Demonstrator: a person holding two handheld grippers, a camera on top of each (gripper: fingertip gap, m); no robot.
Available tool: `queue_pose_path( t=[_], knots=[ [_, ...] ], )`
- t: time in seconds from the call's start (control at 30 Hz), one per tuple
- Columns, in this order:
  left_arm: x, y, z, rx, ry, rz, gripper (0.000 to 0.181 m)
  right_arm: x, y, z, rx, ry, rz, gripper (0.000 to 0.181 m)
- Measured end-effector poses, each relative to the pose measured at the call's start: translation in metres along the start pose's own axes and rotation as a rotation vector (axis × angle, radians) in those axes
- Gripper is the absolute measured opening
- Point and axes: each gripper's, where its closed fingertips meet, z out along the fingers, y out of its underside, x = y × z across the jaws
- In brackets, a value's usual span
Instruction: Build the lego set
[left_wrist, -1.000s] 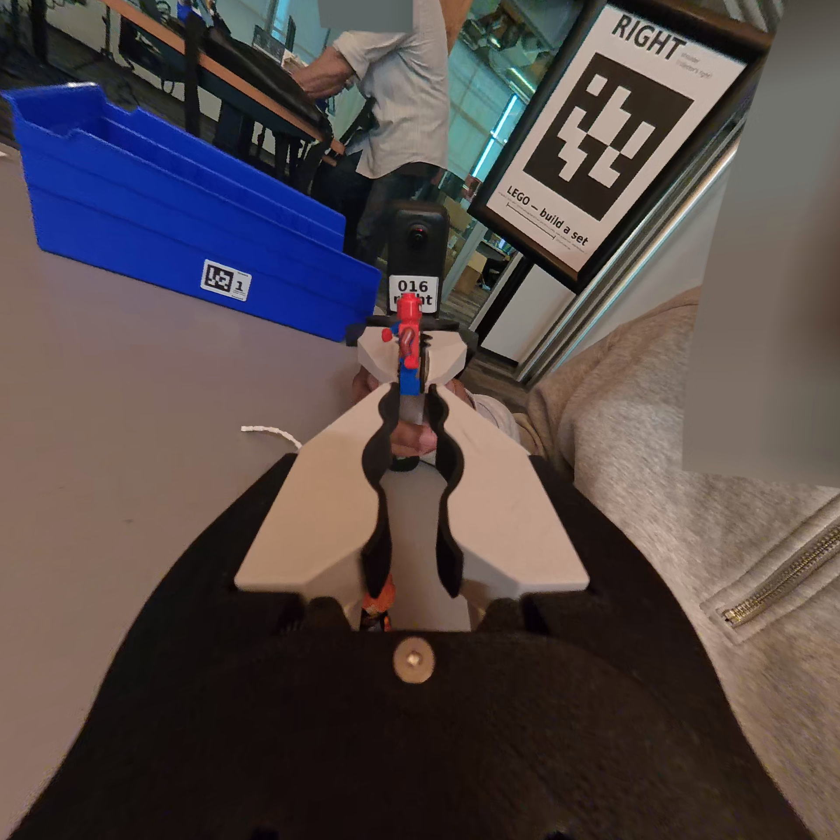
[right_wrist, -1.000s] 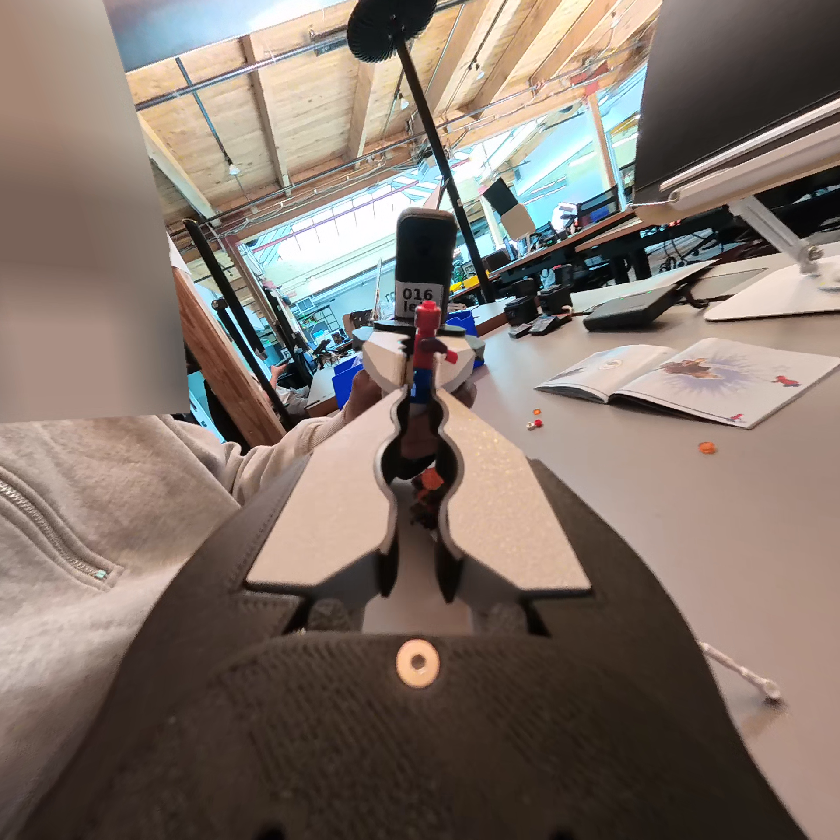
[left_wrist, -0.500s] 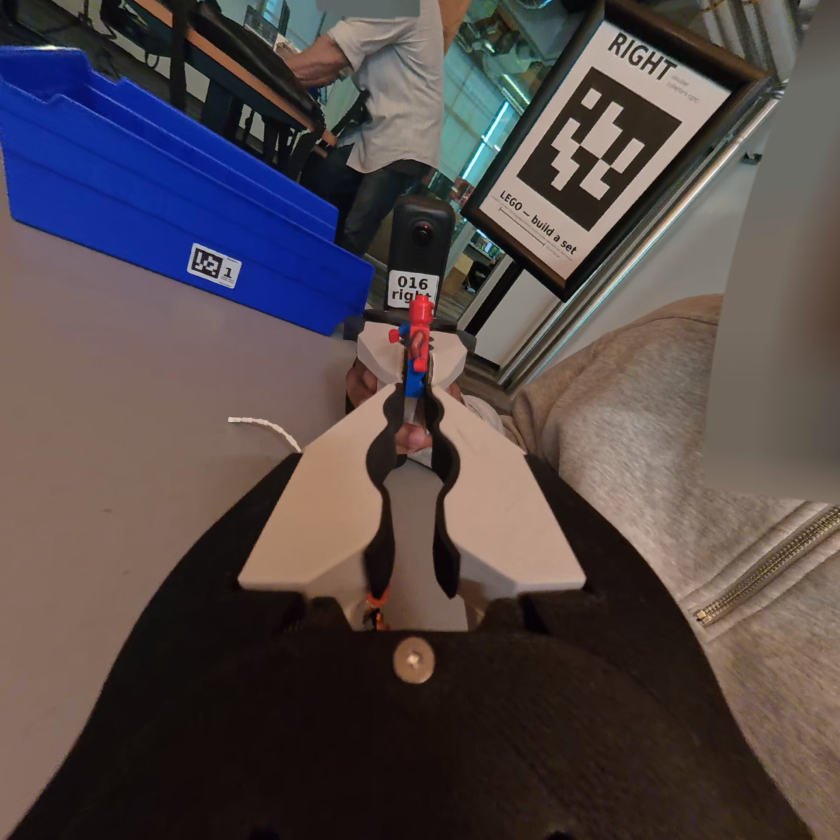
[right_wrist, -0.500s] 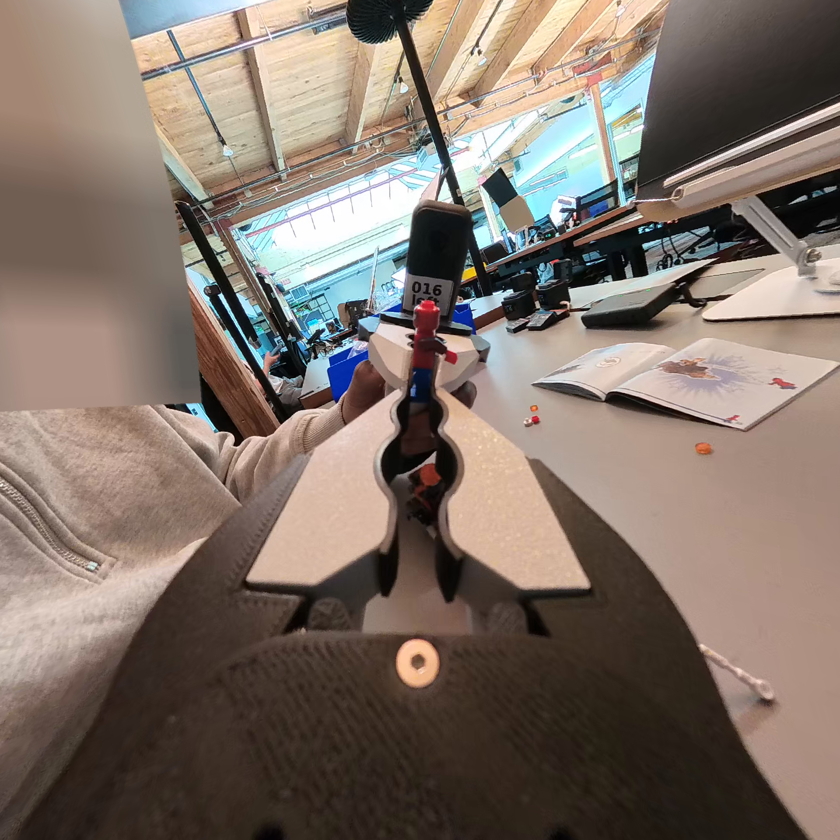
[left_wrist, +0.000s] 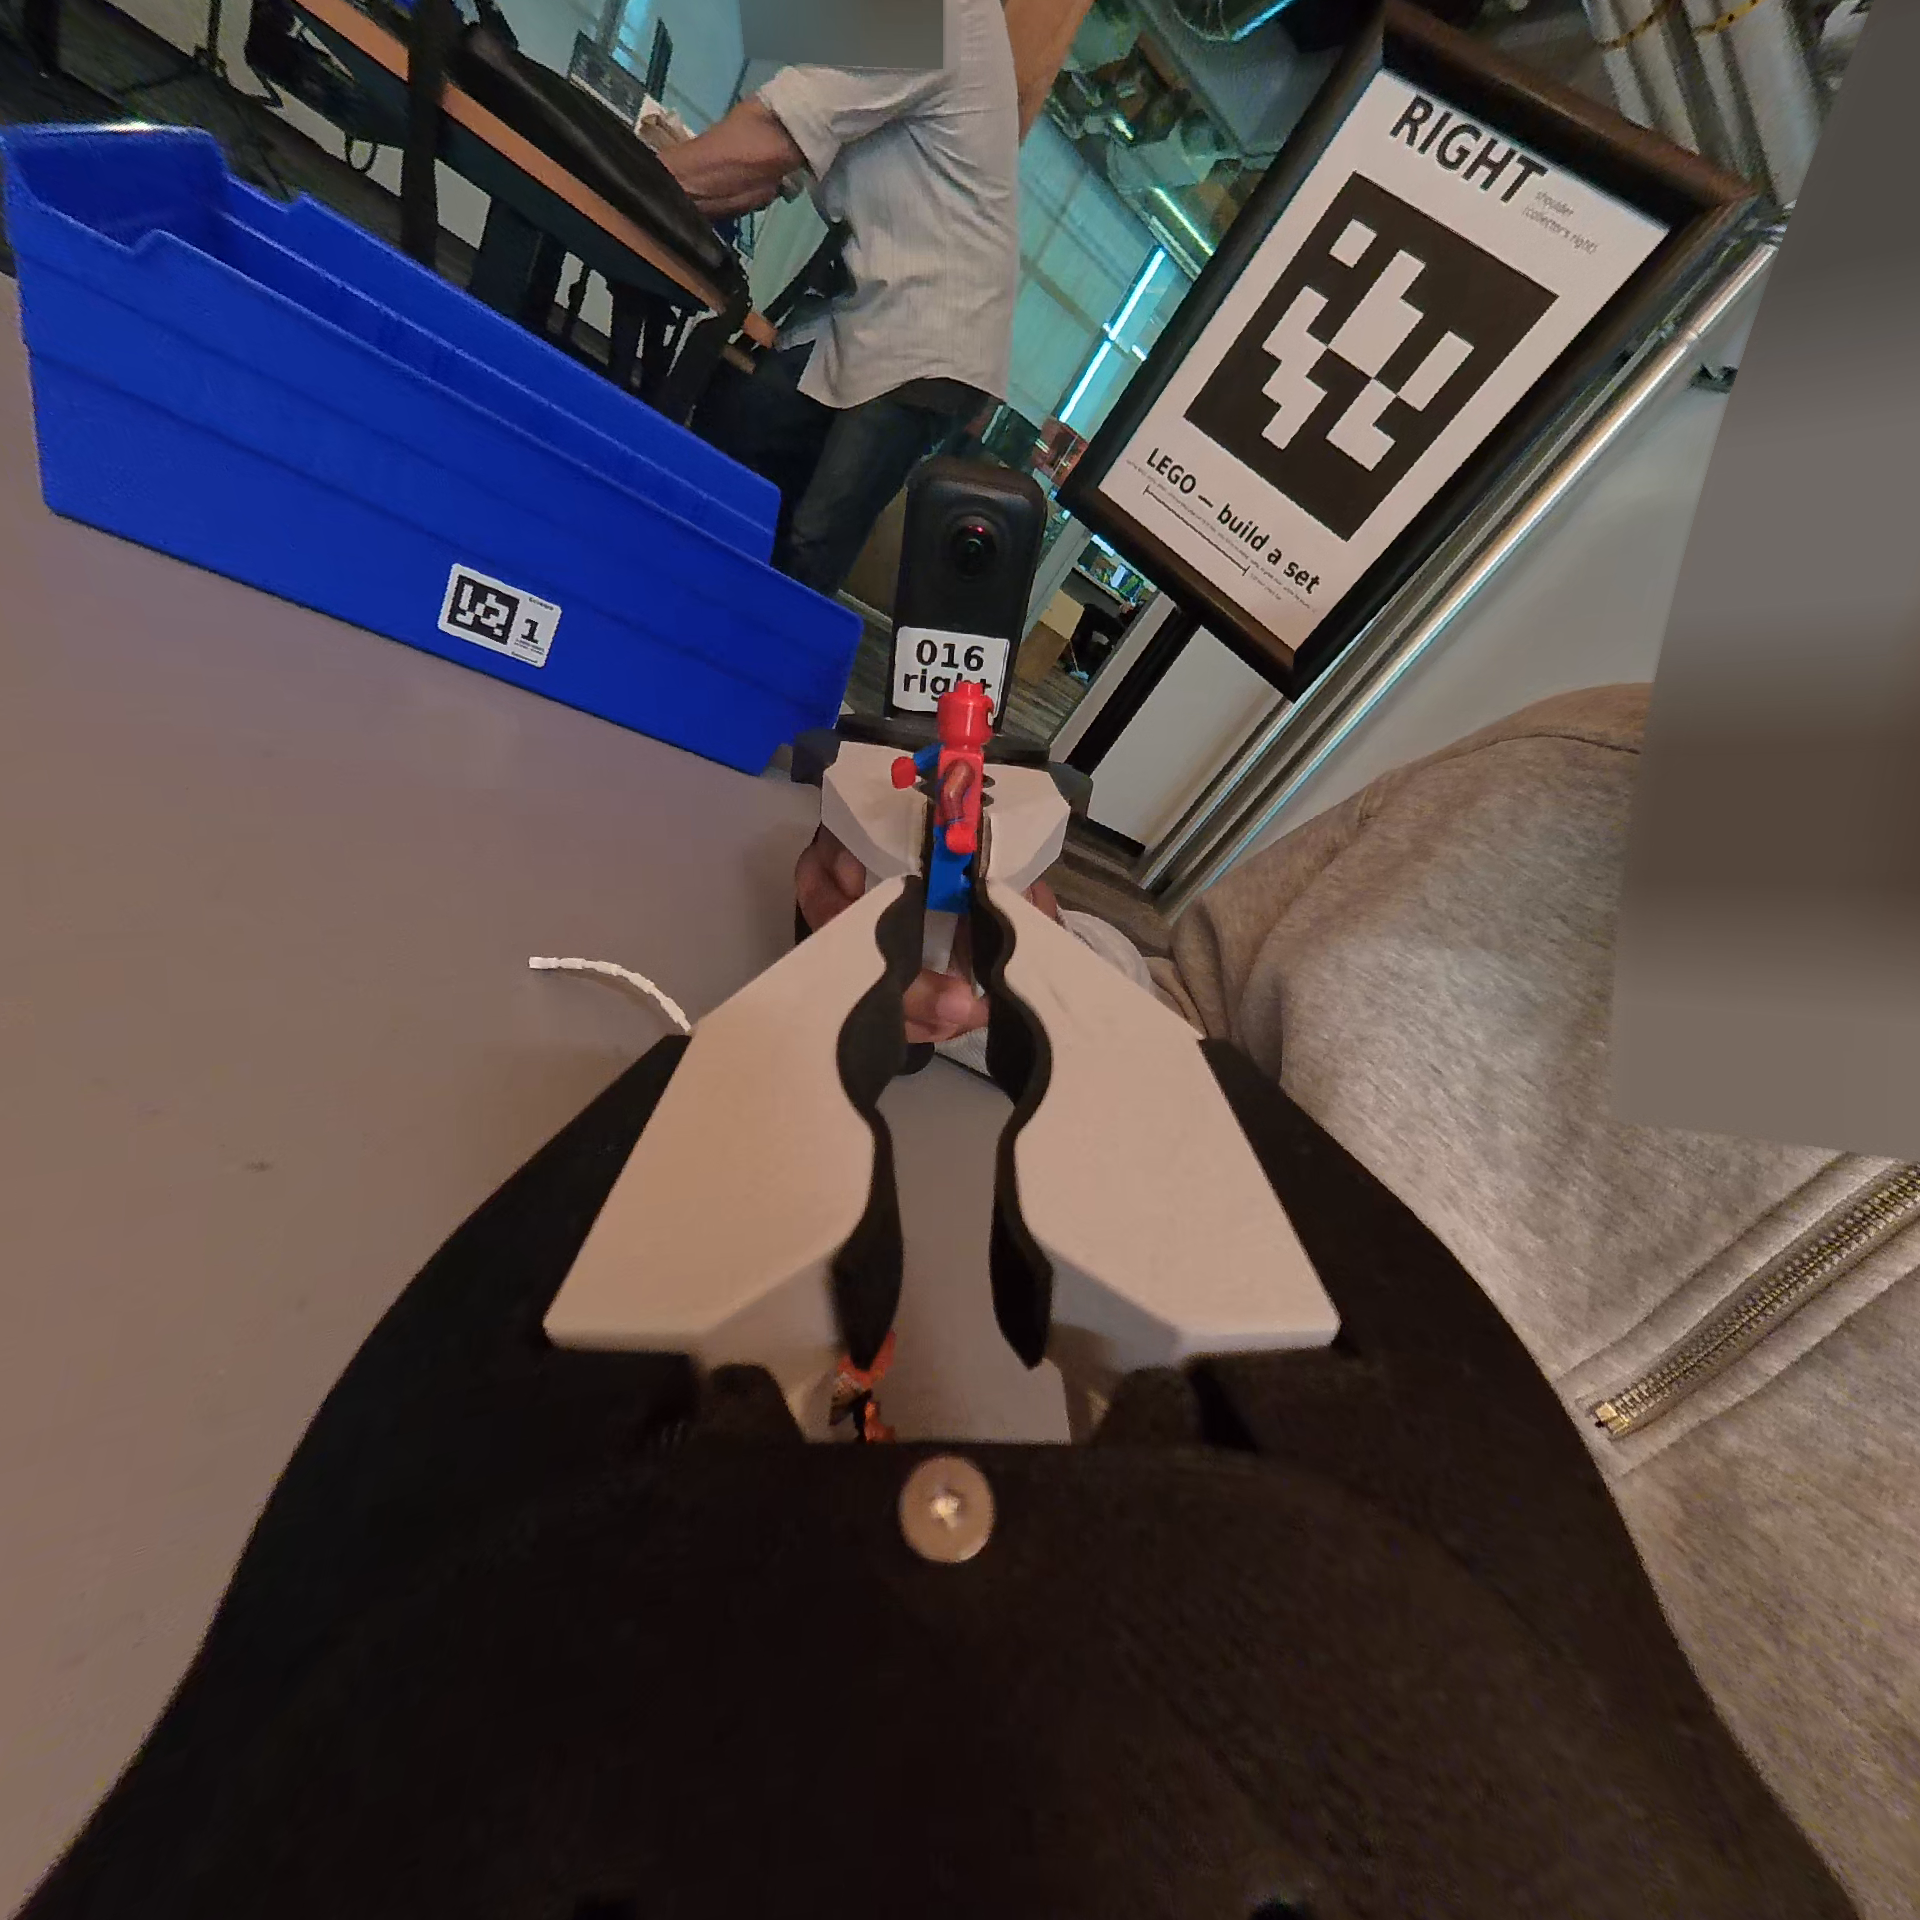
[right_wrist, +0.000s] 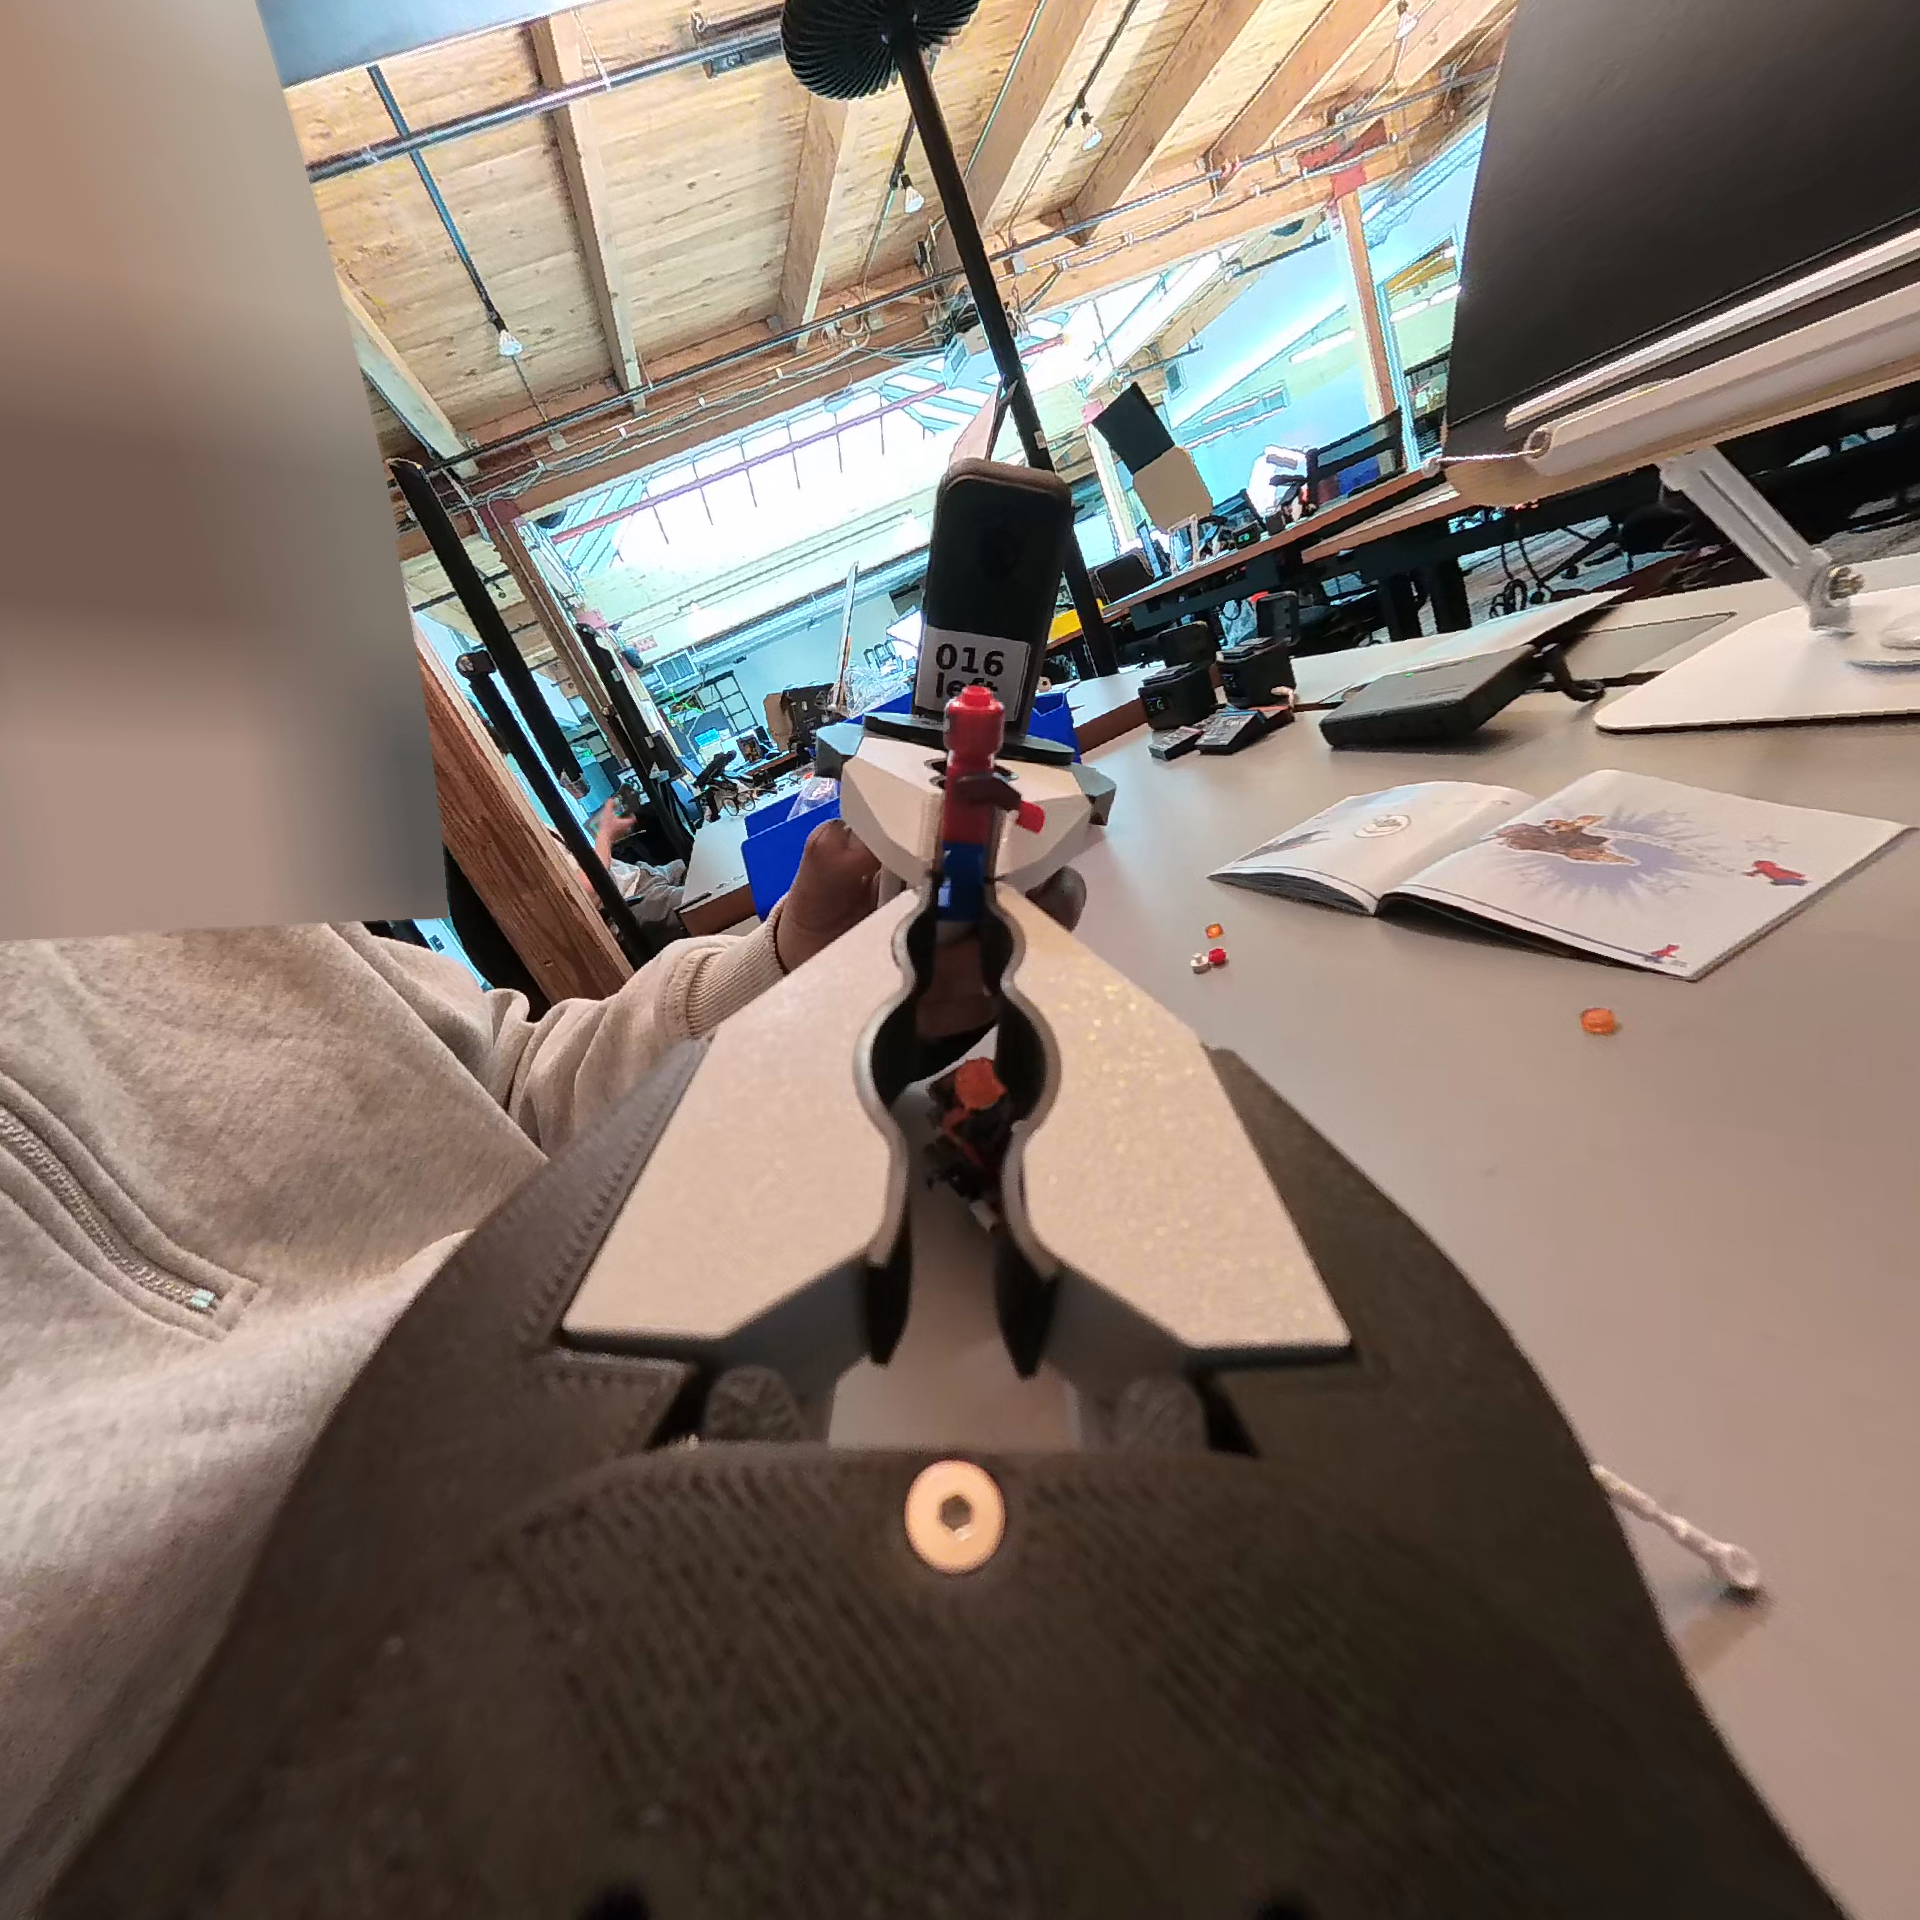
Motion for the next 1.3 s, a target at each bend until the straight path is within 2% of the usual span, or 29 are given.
queue_pose_path(
  t=[0.53, 0.97, 1.3],
  knots=[
    [-0.002, 0.003, -0.001, -0.020, 0.023, -0.112, 0.006, 0.005, 0.003, 0.000, -0.039, 0.067, -0.073, 0.005],
    [-0.004, 0.007, -0.003, -0.044, 0.022, -0.126, 0.006, 0.009, 0.006, 0.001, -0.076, 0.130, -0.147, 0.005],
    [-0.004, 0.007, -0.004, -0.047, 0.027, -0.144, 0.007, 0.013, 0.007, 0.001, -0.106, 0.239, -0.390, 0.006]
  ],
)
